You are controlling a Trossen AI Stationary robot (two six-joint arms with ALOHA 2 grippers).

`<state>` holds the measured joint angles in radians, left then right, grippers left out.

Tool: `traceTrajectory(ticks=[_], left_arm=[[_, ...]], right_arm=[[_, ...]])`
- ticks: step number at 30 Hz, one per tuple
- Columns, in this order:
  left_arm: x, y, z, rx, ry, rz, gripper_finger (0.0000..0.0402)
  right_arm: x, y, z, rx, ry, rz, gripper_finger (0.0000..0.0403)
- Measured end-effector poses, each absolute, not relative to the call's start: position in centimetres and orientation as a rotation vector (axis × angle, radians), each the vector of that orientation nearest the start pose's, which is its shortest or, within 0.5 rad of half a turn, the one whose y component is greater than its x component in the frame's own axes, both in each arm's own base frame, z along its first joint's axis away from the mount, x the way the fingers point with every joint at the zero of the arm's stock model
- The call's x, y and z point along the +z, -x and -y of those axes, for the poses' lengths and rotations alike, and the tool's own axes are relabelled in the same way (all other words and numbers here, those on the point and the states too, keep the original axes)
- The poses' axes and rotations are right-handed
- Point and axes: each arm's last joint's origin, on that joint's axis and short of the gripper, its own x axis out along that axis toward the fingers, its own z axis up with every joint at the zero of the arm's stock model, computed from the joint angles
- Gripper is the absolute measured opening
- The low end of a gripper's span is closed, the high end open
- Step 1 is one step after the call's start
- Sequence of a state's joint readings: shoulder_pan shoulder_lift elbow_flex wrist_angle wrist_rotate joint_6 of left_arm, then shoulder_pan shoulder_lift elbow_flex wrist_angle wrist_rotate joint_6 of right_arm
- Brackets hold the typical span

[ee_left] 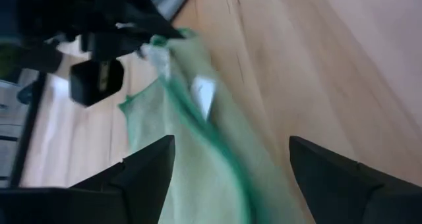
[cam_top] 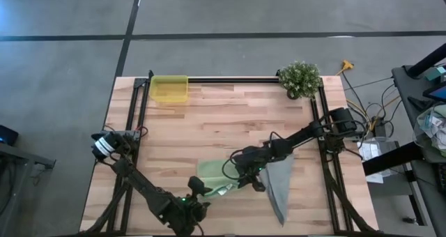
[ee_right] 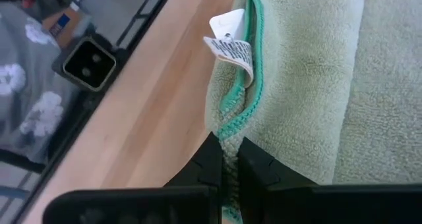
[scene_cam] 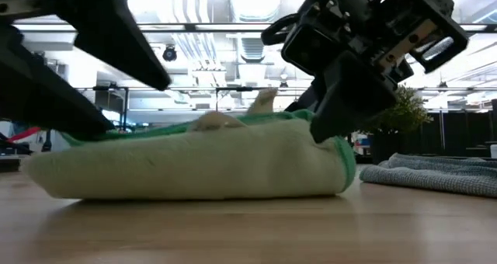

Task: Roll microfiber towels into tight, uniform cylinder then place into a basket
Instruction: Roll the green towel

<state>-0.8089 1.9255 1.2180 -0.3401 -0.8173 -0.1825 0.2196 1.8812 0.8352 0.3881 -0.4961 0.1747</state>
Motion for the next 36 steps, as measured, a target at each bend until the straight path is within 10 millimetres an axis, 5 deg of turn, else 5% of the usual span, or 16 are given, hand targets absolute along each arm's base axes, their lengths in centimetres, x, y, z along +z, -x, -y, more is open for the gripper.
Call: traceTrajectory(ticks=[26,36], left_arm=[[13.9,-27.9,24.5,0.109,-0.455,-0.800,0.0278],[13.7,-27.8,24.3,0.129,-0.414,-0.801,0.0157]], right_arm=[[11.9,-34.0,-9.0,0.628,-0.271,-0.692,0.0013],[11.9,-34.0,-9.0,0.628,-0.270,-0.692,0.0013]])
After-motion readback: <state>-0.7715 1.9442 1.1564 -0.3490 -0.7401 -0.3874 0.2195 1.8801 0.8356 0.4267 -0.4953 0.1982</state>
